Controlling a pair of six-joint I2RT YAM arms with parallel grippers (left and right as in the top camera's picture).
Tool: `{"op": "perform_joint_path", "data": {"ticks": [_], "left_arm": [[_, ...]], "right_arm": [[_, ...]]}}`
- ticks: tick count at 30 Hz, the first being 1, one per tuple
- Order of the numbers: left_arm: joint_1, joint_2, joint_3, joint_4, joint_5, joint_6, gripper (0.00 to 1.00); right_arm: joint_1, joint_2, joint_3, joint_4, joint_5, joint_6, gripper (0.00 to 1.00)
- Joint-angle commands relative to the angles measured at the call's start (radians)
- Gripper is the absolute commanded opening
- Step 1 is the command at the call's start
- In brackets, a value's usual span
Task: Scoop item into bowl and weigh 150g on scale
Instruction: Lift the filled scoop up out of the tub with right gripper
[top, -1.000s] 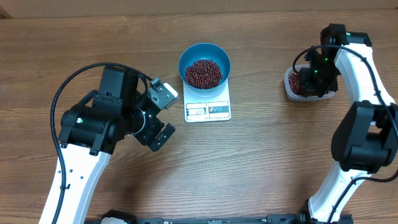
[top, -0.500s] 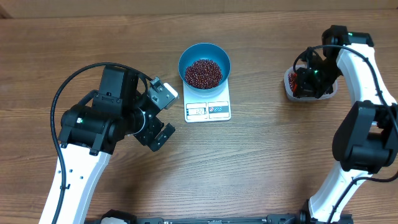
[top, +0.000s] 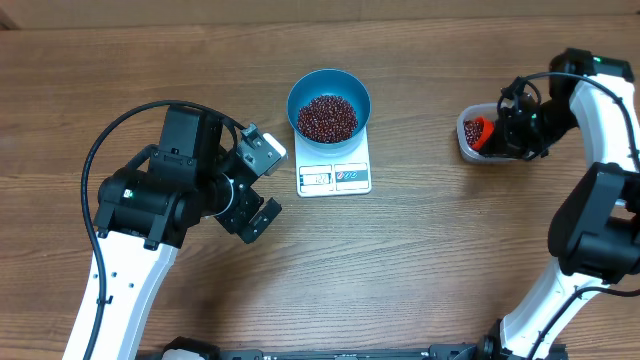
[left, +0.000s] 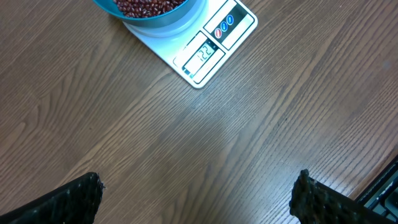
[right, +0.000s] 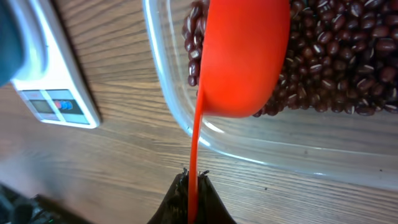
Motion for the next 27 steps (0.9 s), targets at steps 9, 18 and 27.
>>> {"op": "perform_joint_path", "data": {"ticks": [9, 18, 27], "left_arm": [[0.004, 0.006, 0.000, 0.003, 0.019, -0.010, 1.00], [0.004, 0.006, 0.000, 0.003, 0.019, -0.010, 1.00], [0.004, 0.006, 0.000, 0.003, 0.019, -0.010, 1.00]], "right_arm": [[-0.099, 0.012, 0.024, -0.023, -0.099, -0.056, 0.04], [-0.151, 0.012, 0.024, -0.071, -0.200, -0.134, 0.04], [-0.203, 0.012, 0.024, -0.089, -0.251, -0.135, 0.04]]}}
